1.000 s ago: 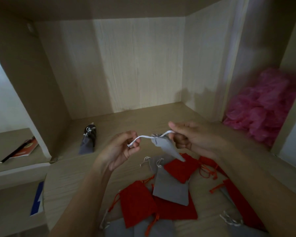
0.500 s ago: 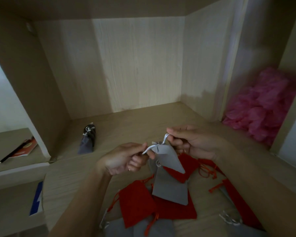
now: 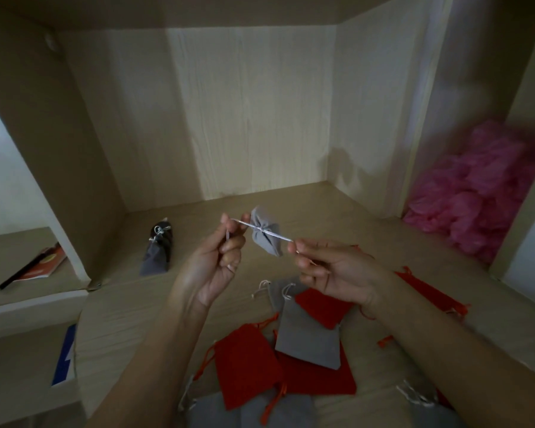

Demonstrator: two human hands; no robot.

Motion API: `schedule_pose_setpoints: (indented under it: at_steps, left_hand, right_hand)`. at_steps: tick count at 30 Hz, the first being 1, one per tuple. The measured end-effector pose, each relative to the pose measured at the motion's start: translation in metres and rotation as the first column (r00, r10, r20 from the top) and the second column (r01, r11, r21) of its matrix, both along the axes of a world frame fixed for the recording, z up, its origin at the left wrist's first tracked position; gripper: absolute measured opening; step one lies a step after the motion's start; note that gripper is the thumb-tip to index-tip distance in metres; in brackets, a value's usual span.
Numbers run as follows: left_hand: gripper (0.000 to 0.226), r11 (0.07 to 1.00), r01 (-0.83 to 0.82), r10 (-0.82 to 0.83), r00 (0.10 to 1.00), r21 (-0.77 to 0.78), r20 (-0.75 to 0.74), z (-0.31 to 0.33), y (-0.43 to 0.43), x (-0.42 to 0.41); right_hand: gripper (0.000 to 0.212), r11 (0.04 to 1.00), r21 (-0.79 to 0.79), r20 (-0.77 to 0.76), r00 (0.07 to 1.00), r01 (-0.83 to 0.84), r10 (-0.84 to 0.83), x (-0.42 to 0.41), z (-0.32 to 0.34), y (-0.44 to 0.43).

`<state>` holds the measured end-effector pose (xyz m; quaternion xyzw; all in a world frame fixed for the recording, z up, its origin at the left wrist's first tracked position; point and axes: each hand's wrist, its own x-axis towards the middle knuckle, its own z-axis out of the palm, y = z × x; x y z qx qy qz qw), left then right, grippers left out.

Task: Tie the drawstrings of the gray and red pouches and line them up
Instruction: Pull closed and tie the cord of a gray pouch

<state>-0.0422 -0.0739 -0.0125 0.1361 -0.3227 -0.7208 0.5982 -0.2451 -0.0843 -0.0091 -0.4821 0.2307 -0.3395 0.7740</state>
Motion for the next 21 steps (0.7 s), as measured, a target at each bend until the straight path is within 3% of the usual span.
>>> schedule_pose_setpoints:
  at_steps: [2,5,9,11,14,18,21]
  left_hand:
    - [0.057,1.0,-0.004,0.004,1.0,-0.018,-0.007,-0.001,0.001,0.001]
    - [0.036,0.995,-0.061,0.067,0.995,-0.073,0.075,-0.004,0.0,0.003]
    - [0.029,0.984,-0.118,0.146,0.965,-0.137,0.218,-0.004,0.002,0.001]
    - [0.019,0.974,-0.151,0.2,0.924,-0.167,0.327,-0.001,0.005,-0.005]
    - [0.026,0.953,-0.214,0.297,0.797,-0.215,0.526,-0.002,0.009,-0.015]
    - [0.023,0.918,-0.25,0.395,0.63,-0.307,0.669,-0.005,0.011,-0.026]
    - [0.022,0.904,-0.275,0.428,0.575,-0.327,0.697,-0.005,0.011,-0.026]
  right_hand:
    - [0.018,0.999,0.036,0.017,0.999,0.028,-0.029,0.001,-0.002,-0.001]
    - [0.023,1.0,0.019,0.05,0.999,0.021,-0.022,0.003,-0.002,-0.001]
    - [0.022,0.996,-0.085,0.039,0.999,0.012,-0.009,0.005,-0.003,0.0]
    - [0.02,0.991,-0.127,0.036,0.999,0.042,-0.037,0.006,-0.004,0.0]
    - [0.017,0.95,-0.284,-0.028,0.99,0.126,-0.139,0.009,-0.004,0.004]
    - [0.014,0.731,-0.645,-0.11,0.919,0.223,-0.378,0.013,-0.003,0.004]
    - [0.015,0.475,-0.852,-0.078,0.843,0.221,-0.532,0.014,-0.008,0.002]
